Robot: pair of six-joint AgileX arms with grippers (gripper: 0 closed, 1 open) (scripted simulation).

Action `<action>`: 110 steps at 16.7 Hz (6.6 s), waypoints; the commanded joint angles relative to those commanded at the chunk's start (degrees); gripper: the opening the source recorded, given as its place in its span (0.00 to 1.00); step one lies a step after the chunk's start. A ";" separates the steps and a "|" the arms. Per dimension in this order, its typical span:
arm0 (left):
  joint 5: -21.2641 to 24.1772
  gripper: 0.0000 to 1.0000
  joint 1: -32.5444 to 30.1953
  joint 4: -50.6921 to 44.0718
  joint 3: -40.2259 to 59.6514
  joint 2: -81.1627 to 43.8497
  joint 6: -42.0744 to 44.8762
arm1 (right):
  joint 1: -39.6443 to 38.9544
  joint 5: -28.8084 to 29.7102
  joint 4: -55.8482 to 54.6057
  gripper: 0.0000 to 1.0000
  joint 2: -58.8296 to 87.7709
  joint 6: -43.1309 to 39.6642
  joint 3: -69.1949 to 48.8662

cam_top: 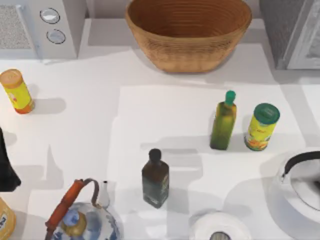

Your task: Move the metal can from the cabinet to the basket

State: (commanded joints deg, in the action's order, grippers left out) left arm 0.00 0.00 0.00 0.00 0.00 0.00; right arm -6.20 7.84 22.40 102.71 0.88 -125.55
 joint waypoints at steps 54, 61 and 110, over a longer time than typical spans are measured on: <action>0.00 1.00 0.00 0.00 0.00 0.00 0.00 | -4.96 4.81 15.62 0.00 -28.15 0.21 12.08; 0.00 1.00 0.00 0.00 0.00 0.00 0.00 | -2.77 1.63 7.07 0.00 -45.30 -0.03 38.75; 0.00 1.00 0.00 0.00 0.00 0.00 0.00 | -21.82 17.64 -50.22 0.00 -0.97 -0.29 45.40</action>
State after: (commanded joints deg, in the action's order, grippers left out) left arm 0.00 0.00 0.00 0.00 0.00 0.00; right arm -28.02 25.48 -27.82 101.74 0.60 -80.15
